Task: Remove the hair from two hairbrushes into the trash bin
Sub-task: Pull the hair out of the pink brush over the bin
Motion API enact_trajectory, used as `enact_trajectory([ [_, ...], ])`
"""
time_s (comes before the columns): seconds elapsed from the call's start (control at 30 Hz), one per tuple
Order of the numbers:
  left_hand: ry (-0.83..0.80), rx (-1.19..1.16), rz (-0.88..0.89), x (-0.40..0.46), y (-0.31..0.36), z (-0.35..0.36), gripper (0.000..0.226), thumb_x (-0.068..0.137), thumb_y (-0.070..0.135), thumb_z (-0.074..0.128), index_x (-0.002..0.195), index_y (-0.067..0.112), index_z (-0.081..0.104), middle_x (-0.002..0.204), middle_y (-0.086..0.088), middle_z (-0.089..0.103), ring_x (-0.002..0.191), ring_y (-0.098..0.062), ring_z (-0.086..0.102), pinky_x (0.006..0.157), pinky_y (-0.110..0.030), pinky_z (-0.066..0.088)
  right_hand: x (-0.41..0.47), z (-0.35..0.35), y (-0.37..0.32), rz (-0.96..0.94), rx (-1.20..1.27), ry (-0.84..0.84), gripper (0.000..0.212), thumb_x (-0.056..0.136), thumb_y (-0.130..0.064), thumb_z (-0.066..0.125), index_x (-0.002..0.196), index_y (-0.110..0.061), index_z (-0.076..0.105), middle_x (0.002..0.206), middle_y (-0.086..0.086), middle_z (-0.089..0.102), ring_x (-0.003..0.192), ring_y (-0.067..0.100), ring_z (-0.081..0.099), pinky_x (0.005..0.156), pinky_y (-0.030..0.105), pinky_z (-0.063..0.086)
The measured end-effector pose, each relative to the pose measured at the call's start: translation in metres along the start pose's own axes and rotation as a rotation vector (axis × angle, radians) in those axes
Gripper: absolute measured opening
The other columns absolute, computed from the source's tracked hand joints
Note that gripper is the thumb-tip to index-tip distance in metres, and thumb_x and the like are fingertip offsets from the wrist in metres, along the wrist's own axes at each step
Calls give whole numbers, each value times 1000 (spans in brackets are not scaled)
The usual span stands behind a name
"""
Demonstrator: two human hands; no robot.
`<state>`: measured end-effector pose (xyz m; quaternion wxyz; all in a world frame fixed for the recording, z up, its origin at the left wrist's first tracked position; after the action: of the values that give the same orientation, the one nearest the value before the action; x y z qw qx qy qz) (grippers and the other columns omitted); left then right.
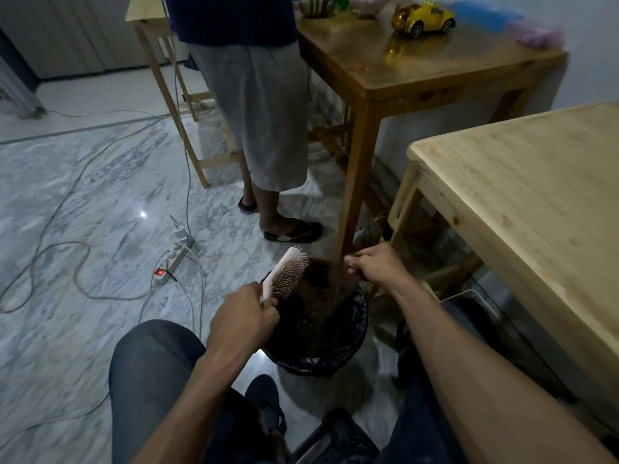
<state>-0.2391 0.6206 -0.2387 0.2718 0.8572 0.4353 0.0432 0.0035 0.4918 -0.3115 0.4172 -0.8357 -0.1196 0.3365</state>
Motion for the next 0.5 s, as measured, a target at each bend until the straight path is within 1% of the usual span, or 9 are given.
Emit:
enact_trajectory([
  [0.07, 15, -8, 0, -1, 1, -1, 17, 94, 29, 58, 84, 14, 57, 63, -2, 57, 58, -19, 54, 48, -30, 28, 2, -2, 4, 32, -68, 32, 13, 93, -19, 75, 94, -8, 81, 78, 2, 79, 79, 15, 76, 87, 36, 62],
  [0.13, 21, -12, 8, -1, 4, 0, 19, 94, 28, 57, 85, 12, 57, 63, -3, 57, 59, -20, 53, 48, -30, 27, -2, 4, -2, 23, -165, -59, 21, 93, -14, 72, 112, -12, 79, 108, 3, 78, 102, 18, 72, 91, 35, 58],
  [0.2, 25, -7, 19, -1, 8, 2, 21, 94, 29, 56, 83, 11, 55, 64, -3, 55, 60, -21, 52, 48, -31, 26, -12, 18, -16, -20, -204, -233, 49, 86, -6, 67, 133, -22, 68, 138, 4, 63, 127, 22, 58, 101, 36, 50],
  [0.27, 32, -7, 24, 1, 10, 1, 21, 94, 28, 56, 81, 12, 53, 64, -2, 53, 60, -21, 50, 47, -31, 24, -19, 25, -31, -65, -117, -331, 76, 71, -14, 67, 145, -29, 57, 150, 3, 52, 136, 23, 49, 112, 44, 43],
  [0.3, 34, -8, 25, 2, 11, 0, 21, 94, 28, 56, 81, 12, 53, 64, -2, 52, 59, -20, 50, 47, -31, 24, -22, 27, -38, -88, -61, -359, 82, 66, -21, 67, 147, -29, 55, 151, 2, 52, 135, 23, 48, 114, 46, 41],
  [0.33, 34, -6, 25, 2, 12, 0, 20, 94, 29, 56, 82, 12, 54, 65, -1, 53, 60, -20, 50, 48, -31, 24, -23, 29, -43, -116, -38, -380, 82, 66, -28, 69, 147, -28, 56, 149, 1, 54, 134, 21, 49, 114, 45, 40],
  [0.4, 37, -3, 25, 2, 14, 0, 19, 93, 29, 56, 84, 13, 55, 65, -1, 53, 61, -21, 51, 48, -31, 25, -25, 31, -48, -171, -91, -402, 77, 68, -45, 79, 141, -28, 62, 141, -3, 62, 129, 16, 55, 112, 41, 41],
  [0.43, 37, -5, 25, 2, 15, 1, 18, 93, 29, 56, 85, 13, 55, 65, -1, 53, 61, -21, 51, 48, -31, 25, -25, 32, -49, -193, -134, -402, 71, 70, -49, 84, 135, -28, 67, 134, -4, 67, 124, 14, 60, 109, 37, 44],
  [0.5, 37, -16, 23, 2, 16, 2, 18, 93, 30, 56, 87, 13, 55, 67, -3, 55, 64, -23, 54, 49, -32, 28, -26, 31, -50, -228, -187, -375, 41, 78, -43, 85, 115, -26, 79, 114, -6, 77, 108, 10, 68, 97, 29, 50],
])
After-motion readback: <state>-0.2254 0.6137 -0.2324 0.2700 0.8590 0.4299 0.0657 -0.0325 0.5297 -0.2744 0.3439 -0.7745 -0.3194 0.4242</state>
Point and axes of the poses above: each hand's wrist, its own x-axis towards the middle knuckle, its own z-axis out of the palm, y = z × x, the point moved 6 cm from there along x, towards the middle knuckle
